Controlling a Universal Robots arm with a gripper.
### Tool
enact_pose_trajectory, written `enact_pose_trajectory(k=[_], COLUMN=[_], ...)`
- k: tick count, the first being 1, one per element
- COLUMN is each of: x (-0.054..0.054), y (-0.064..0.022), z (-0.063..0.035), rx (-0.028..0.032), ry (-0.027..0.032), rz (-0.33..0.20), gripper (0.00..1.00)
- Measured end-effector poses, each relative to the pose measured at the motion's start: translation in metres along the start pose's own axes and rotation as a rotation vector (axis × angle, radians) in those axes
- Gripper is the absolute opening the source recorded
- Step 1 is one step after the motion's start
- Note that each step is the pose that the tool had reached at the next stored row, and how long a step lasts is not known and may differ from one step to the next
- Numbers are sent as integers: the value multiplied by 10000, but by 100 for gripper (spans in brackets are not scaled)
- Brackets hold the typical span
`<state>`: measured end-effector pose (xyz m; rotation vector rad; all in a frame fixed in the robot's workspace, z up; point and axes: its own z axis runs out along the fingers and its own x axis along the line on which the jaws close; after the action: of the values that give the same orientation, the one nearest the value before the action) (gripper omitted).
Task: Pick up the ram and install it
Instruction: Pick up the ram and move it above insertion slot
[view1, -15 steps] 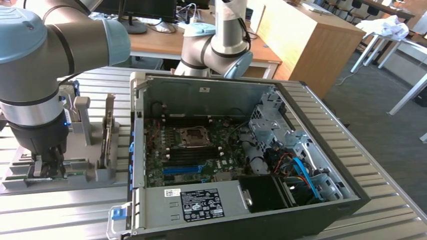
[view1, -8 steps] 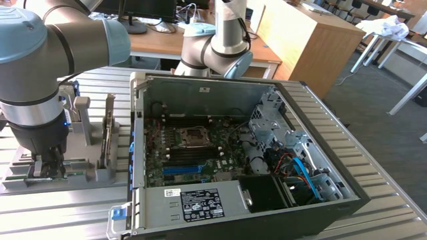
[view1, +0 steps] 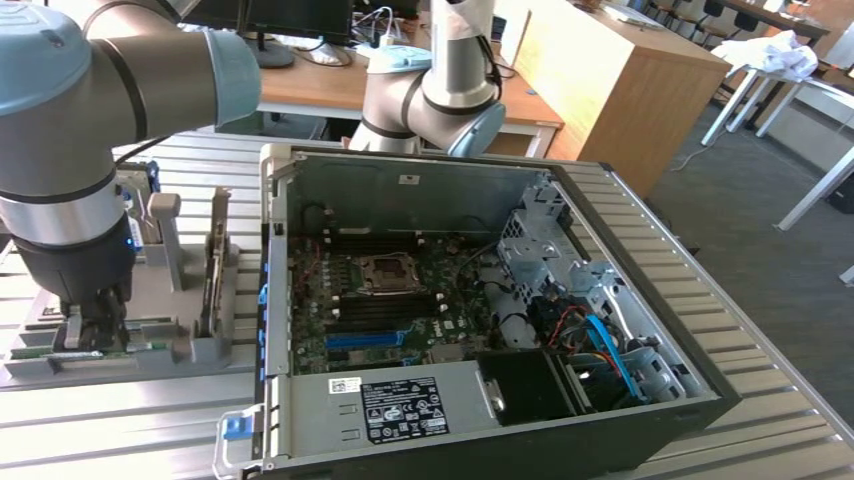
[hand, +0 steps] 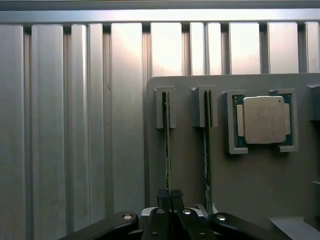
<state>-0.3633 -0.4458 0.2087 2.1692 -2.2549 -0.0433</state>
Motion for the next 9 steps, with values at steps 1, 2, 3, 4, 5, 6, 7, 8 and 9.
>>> enact_pose_trajectory(k=[1, 2, 3, 4, 5, 6, 7, 8, 9], x=[0, 0, 0, 0, -1, -1, -1, -2, -2], y=[0, 1, 2, 2, 3, 3, 4, 5, 5], z=[-16, -34, -52, -72, -91, -112, -136, -162, -185], rx=[0, 0, 0, -1, 0, 1, 0, 0, 0], ry=[0, 1, 1, 1, 1, 0, 0, 0, -1], rz=[0, 0, 0, 0, 0, 0, 0, 0, 0], gripper=[12, 12, 12, 12, 12, 12, 12, 12, 12])
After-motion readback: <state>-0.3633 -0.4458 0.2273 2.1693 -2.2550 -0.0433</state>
